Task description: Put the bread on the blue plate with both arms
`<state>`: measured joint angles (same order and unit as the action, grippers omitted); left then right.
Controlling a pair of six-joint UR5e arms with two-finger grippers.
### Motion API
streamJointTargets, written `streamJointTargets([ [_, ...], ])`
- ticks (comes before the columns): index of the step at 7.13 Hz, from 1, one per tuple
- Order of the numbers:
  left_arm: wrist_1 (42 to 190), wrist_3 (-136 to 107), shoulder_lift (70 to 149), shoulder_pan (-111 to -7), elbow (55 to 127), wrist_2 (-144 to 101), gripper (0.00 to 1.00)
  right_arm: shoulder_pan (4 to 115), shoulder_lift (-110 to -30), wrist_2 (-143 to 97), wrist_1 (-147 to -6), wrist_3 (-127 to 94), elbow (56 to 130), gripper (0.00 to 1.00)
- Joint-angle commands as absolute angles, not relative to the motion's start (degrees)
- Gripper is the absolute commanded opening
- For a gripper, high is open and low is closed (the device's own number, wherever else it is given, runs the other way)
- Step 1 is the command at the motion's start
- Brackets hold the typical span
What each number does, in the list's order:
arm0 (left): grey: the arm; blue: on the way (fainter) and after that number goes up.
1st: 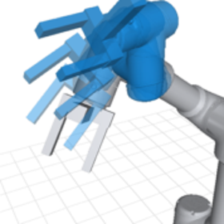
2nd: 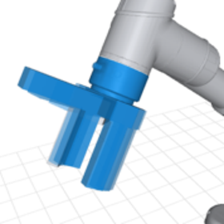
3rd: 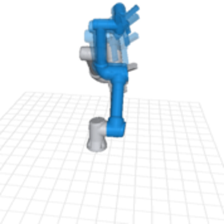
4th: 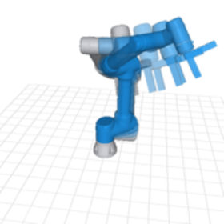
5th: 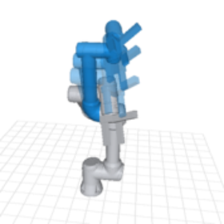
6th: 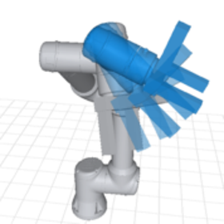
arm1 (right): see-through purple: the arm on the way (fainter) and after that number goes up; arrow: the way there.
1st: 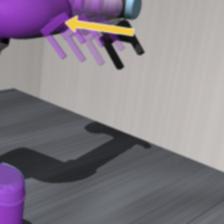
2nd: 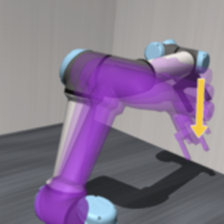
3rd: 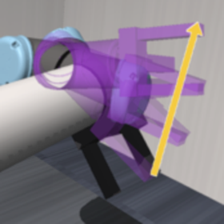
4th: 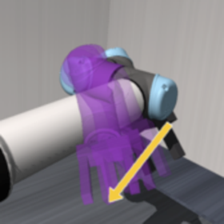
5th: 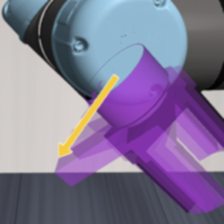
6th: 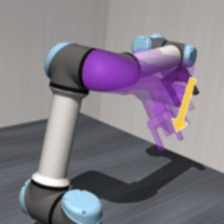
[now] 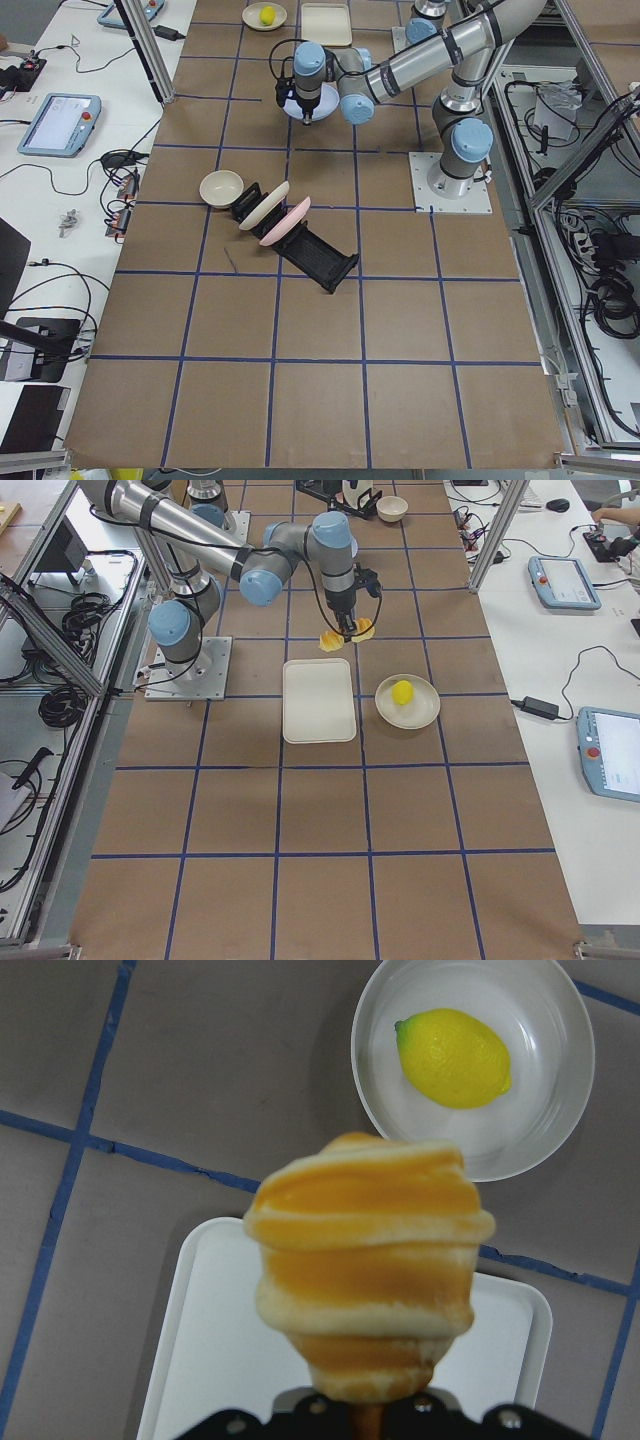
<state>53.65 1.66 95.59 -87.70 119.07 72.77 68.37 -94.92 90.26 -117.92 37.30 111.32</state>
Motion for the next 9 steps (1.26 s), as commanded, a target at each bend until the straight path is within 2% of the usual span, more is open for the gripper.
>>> streamJointTargets([
  [1, 41.28, -12.69, 101.22, -96.82, 119.36, 76.35, 0.0, 74.14, -95.01, 90.61, -115.5, 27.91, 106.99, 0.05],
  [3, 38.06, -21.85, 103.44, -101.5, 119.35, 79.27, 0.01, 81.62, -94.31, 90.97, -107.53, 15.17, 101.1, 0.06],
  [4, 38.49, -24.76, 103.97, -101.86, 119.7, 80.41, 0.93, 84.35, -93.96, 90.27, -104.53, 9.03, 100.03, 0.06],
  [5, 38.76, -24.87, 104.67, -101.78, 119.18, 83.81, 1.0, 87.51, -92.65, 90.09, -103.37, 5.48, 100.02, 0.06],
  [6, 38.85, -17.22, 104.5, -100.65, 118.05, 84.8, 1.0, 92.59, -90.55, 90.09, -103.71, 1.01, 100.02, 0.06],
  [7, 47.46, -2.09, 103.63, -96.55, 114.99, 85.42, 0.96, 96.46, -87.92, 90.17, -103.97, -1.56, 100.02, 0.06],
  [9, 69.07, 13.39, 102.49, -88.18, 104.65, 85.69, 0.99, 102.37, -84.39, 90.0, -104.76, -6.49, 99.93, 0.06],
])
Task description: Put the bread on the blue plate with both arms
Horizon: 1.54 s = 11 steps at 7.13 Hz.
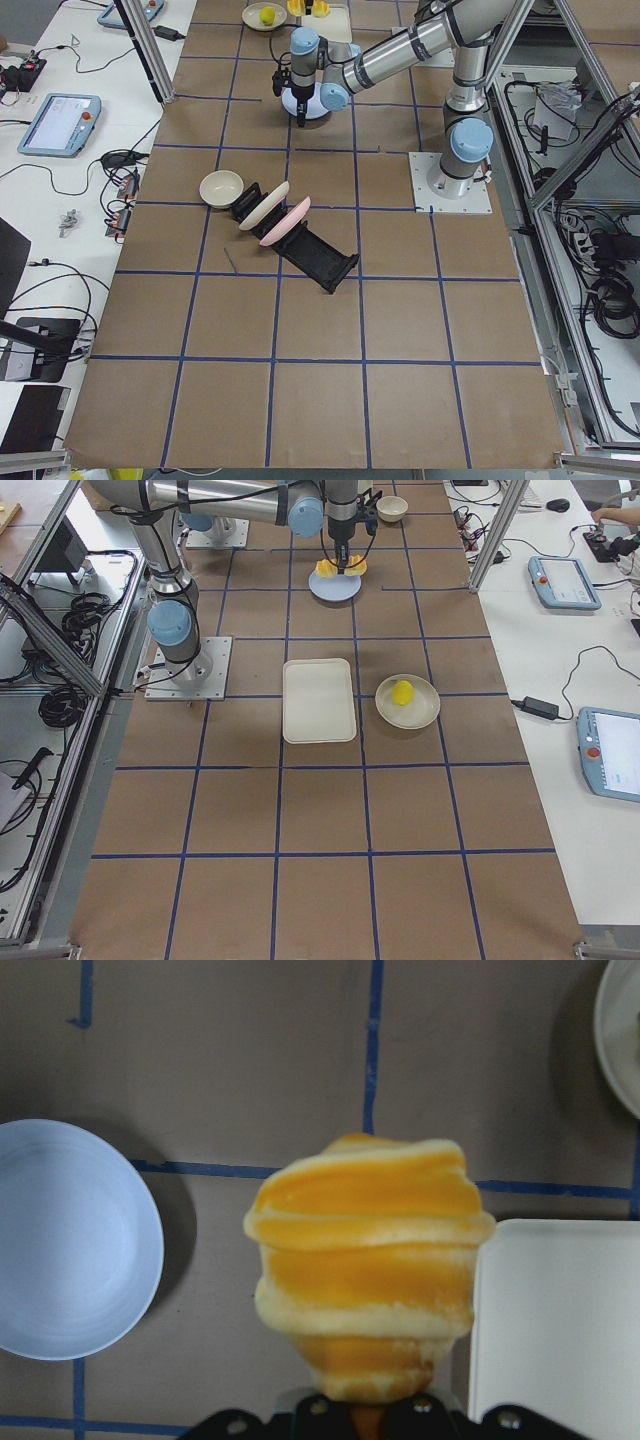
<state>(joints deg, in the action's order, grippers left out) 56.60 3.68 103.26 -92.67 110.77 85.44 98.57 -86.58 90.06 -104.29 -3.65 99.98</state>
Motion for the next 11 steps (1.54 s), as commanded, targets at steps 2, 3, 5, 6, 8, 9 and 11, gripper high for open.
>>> streamJointTargets([
  [2, 89.8, 13.98, 99.42, -86.84, 91.83, 87.7, 1.0, 106.68, -80.01, 90.0, -109.75, -9.57, 99.76, 0.06],
  [3, 98.18, 13.8, 99.23, -86.92, 84.88, 91.89, 1.0, 109.05, -78.15, 90.0, -111.17, -10.1, 99.76, 0.06],
  [5, 106.08, 7.78, 99.75, -87.36, 77.01, 92.64, 1.0, 112.13, -74.55, 90.0, -114.41, -10.98, 99.76, 0.06],
  [6, 106.08, 6.78, 99.32, -87.45, 77.34, 92.38, 1.0, 113.45, -72.97, 90.44, -116.96, -11.94, 99.93, 0.06],
  [8, 107.74, 7.38, 99.23, -87.54, 76.21, 92.46, 1.0, 114.69, -69.62, 90.96, -120.74, -13.09, 100.11, 0.06],
  [9, 110.28, 6.95, 99.84, -87.19, 75.77, 91.94, 1.0, 115.92, -68.57, 91.14, -121.98, -13.27, 100.28, 0.06],
  [11, 109.95, 2.59, 98.71, -87.45, 76.2, 91.76, 1.0, 117.5, -65.49, 91.32, -125.4, -15.2, 100.55, 0.06],
])
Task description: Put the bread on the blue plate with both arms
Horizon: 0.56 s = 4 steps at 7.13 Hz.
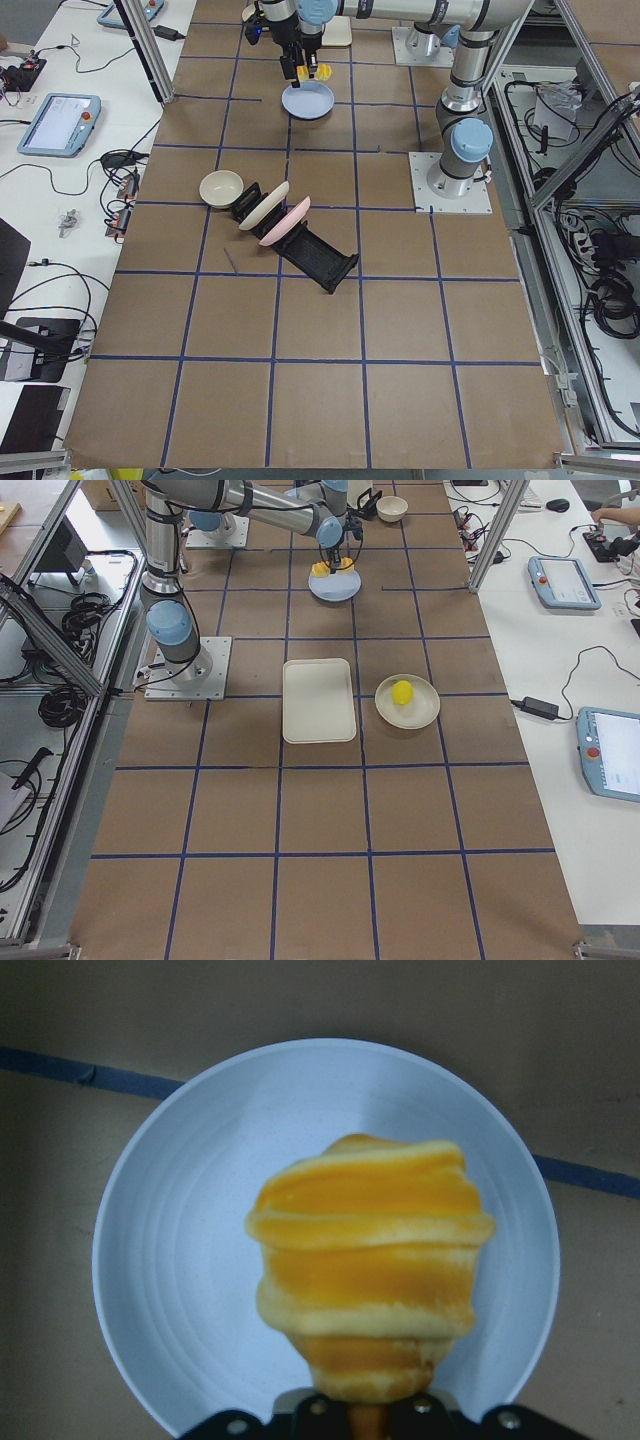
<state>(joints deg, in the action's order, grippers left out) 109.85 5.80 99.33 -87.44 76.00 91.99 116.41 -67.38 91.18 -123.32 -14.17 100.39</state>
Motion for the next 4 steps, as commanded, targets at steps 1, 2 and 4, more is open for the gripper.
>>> streamJointTargets([
  [1, 109.78, 0.55, 98.61, -87.45, 76.2, 91.93, 1.0, 117.77, -64.87, 91.32, -125.68, -15.12, 100.55, 0.05],
  [2, 108.64, 0.53, 98.35, -87.45, 76.46, 91.76, 1.0, 117.77, -64.69, 91.49, -125.94, -14.51, 100.72, 0.05],
  [4, 104.15, 0.7, 98.0, -87.8, 78.13, 91.5, 1.0, 117.77, -63.99, 91.76, -125.95, -14.76, 100.81, 0.49],
])
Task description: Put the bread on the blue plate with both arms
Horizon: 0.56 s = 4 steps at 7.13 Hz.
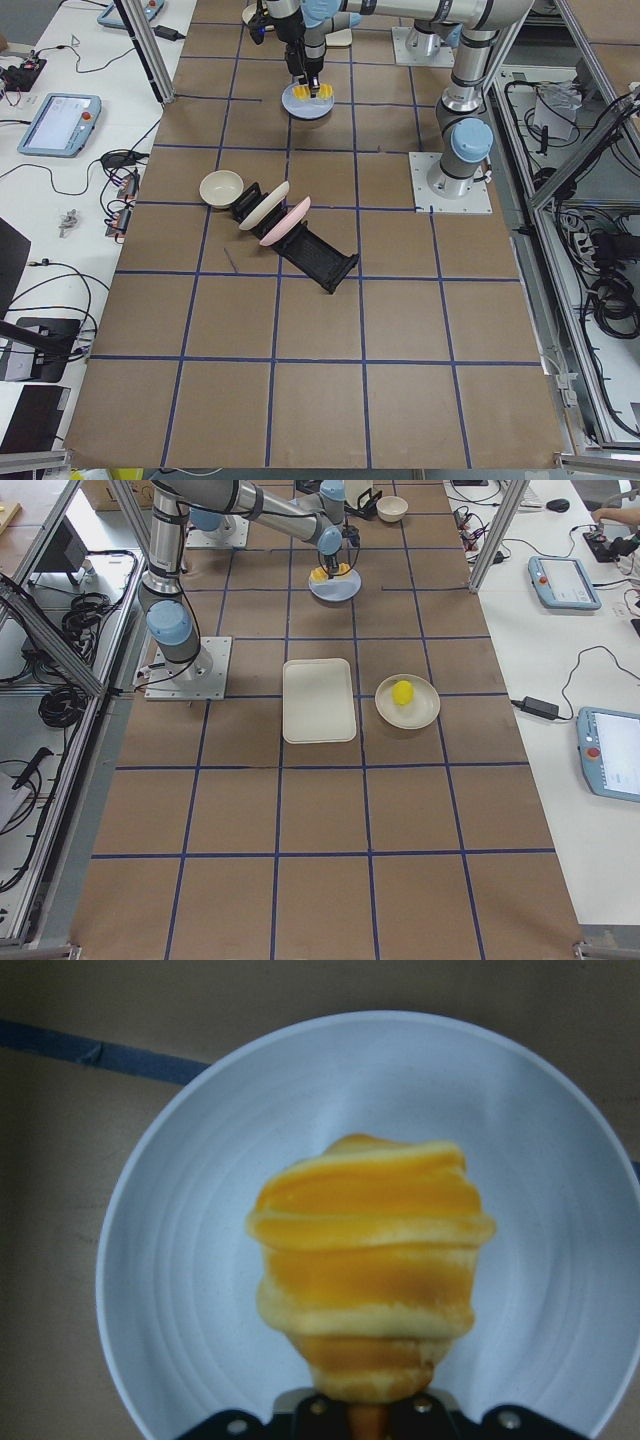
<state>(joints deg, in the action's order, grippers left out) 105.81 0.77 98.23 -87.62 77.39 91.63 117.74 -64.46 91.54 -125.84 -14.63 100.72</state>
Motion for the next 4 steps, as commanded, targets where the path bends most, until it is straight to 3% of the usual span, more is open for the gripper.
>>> streamJointTargets([
  [1, 102.58, 0.7, 97.56, -87.8, 78.83, 91.49, 0.99, 117.77, -63.38, 92.54, -129.86, -15.37, 101.68, 0.99],
  [2, 101.52, 0.62, 96.86, -87.89, 80.32, 91.32, 0.95, 117.86, -63.02, 94.2, -131.64, -15.38, 103.43, 1.0],
  [4, 96.86, 0.62, 94.14, -87.89, 85.15, 91.32, 1.0, 117.86, -62.93, 94.39, -133.77, -15.03, 103.37, 1.0],
])
